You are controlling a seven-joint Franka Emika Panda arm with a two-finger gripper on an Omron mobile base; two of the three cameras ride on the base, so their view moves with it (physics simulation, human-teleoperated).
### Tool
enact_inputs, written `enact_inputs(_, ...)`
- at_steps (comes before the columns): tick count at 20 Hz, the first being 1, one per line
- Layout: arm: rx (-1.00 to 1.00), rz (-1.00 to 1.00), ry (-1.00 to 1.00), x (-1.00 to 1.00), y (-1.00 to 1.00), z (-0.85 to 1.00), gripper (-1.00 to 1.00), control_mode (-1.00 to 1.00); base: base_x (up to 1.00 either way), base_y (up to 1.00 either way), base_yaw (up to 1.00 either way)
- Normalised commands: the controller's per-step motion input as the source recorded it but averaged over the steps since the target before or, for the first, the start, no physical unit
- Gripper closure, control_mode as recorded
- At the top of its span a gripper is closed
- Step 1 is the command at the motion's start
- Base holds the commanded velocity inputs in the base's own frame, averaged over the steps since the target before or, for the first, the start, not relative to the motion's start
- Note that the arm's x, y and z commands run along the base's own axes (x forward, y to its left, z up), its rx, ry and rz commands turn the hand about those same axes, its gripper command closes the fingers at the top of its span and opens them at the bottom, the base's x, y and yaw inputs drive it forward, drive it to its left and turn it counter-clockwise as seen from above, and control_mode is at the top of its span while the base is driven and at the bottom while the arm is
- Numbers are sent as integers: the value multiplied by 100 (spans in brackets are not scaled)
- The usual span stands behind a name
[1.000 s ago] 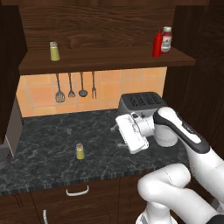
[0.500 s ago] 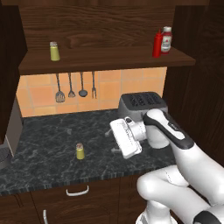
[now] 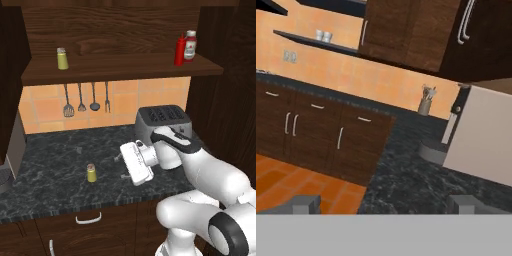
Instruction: Put the shaker and condiment bottle from the counter next to their counterparts in the cabinet.
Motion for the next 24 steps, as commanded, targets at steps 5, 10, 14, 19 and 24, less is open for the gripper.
enact_inputs(5, 0, 0, 14, 48, 45, -23, -100, -100, 0, 0, 0)
enact_inputs(10, 0, 0, 17, 69, 7, -20, -100, -100, 0, 0, 0)
enact_inputs(14, 0, 1, 6, 35, -4, -23, -100, -100, 0, 0, 0)
enact_inputs(19, 0, 3, 0, -8, -2, -11, -100, -100, 0, 0, 0)
enact_inputs(24, 4, -2, -8, 44, 14, -34, -100, -100, 0, 0, 0)
